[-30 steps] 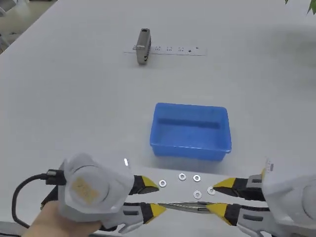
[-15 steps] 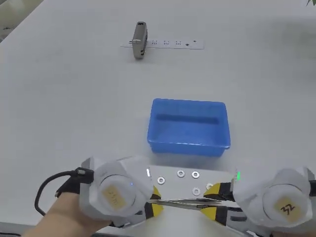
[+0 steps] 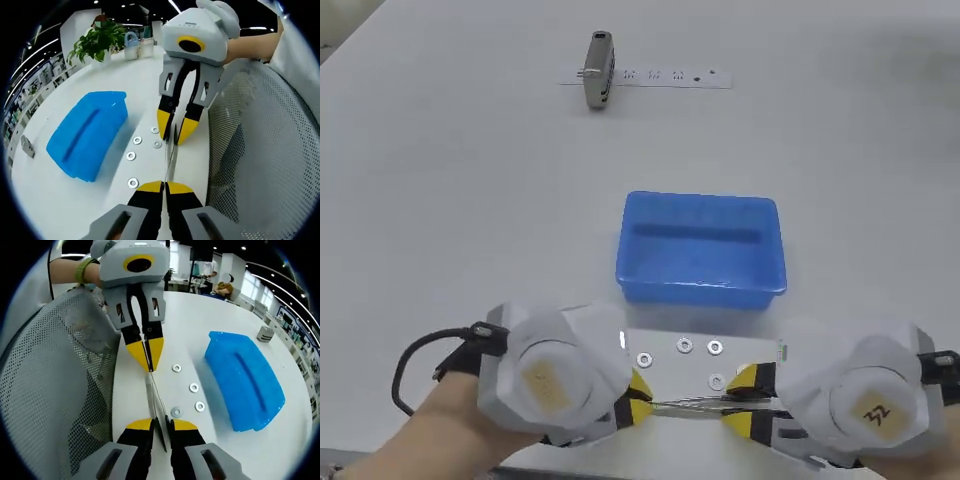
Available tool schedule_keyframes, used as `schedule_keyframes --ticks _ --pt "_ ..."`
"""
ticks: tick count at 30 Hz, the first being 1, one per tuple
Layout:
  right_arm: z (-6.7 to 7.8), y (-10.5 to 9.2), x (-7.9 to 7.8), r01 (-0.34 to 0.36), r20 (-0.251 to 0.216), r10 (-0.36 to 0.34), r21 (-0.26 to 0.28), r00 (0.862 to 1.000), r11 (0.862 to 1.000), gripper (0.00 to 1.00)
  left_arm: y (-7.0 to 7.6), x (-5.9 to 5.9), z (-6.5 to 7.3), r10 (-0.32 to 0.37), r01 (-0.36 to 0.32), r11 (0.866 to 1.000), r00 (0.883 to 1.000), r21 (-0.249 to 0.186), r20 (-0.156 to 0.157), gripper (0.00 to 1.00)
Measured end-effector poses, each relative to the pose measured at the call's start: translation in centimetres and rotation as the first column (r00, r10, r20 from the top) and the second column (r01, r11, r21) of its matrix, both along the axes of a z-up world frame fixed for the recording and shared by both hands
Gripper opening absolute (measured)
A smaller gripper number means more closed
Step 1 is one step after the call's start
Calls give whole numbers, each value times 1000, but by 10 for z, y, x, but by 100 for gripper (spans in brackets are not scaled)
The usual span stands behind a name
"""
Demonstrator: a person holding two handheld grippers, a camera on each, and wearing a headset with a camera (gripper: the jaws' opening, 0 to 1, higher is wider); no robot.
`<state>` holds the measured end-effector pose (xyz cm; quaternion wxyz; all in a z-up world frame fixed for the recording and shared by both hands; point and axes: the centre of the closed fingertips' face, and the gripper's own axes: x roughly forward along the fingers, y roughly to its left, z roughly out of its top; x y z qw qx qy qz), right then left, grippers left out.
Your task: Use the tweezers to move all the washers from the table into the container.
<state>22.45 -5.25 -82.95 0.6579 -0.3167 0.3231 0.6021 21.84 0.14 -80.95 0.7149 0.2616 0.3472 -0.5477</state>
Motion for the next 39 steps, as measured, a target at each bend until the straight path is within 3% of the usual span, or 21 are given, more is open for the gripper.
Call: schedule_keyframes --ticks 6,8,16,21,26,39 --pt "11 4 1 -9 15 8 35 1000 999 9 -12 0 37 -30 33 998 998 -59 49 0" --pt "15 6 1 -13 19 12 52 1000 999 8 -16 -2 45 -39 42 997 998 -66 45 0" --pt "24 7 -1 -33 15 32 68 999 997 7 -29 -4 70 -72 80 993 994 -88 84 0" --pt "34 15 0 -27 18 25 127 1000 992 6 -33 -4 87 -85 95 990 991 -100 105 0" --pt "40 22 7 18 9 -20 187 1000 982 6 -31 3 95 -66 78 992 991 -101 118 0" --pt "38 31 13 42 -8 -42 223 999 974 6 -36 12 99 -92 102 992 988 -78 128 0"
